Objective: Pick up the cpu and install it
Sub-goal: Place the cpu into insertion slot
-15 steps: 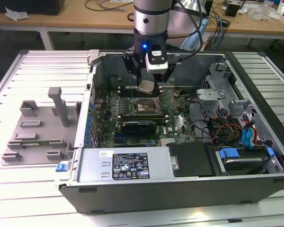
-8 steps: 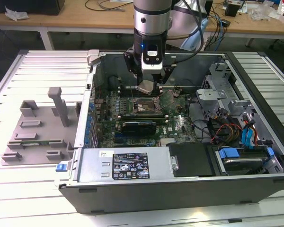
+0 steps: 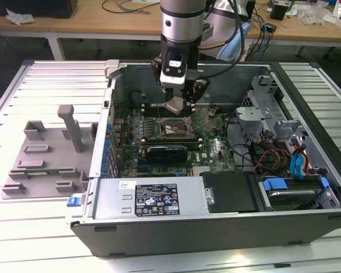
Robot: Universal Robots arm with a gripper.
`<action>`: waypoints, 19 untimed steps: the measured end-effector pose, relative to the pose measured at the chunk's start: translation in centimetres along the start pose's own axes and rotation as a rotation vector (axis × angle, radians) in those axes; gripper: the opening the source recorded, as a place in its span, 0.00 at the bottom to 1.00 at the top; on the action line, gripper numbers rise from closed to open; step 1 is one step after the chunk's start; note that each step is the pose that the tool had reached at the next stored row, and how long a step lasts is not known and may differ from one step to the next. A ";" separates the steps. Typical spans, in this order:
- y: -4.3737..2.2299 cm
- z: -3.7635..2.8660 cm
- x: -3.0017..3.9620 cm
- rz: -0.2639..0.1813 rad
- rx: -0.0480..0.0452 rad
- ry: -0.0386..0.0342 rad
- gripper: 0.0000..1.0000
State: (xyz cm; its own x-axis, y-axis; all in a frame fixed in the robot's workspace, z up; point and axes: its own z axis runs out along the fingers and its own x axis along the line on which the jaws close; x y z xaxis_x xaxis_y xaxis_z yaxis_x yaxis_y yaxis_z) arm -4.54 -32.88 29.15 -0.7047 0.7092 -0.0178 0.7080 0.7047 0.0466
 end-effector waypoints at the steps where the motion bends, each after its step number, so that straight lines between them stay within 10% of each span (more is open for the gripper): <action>1: 0.00 0.00 0.00 0.012 0.0003 -0.0006 0.55; 19: -0.01 0.17 0.00 0.445 0.0079 -0.0207 0.55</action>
State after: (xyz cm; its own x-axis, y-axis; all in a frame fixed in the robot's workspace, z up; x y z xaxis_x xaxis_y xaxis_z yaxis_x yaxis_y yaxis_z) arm -4.54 -32.88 28.98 -0.3302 0.9438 -0.0178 0.9426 0.3307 0.0466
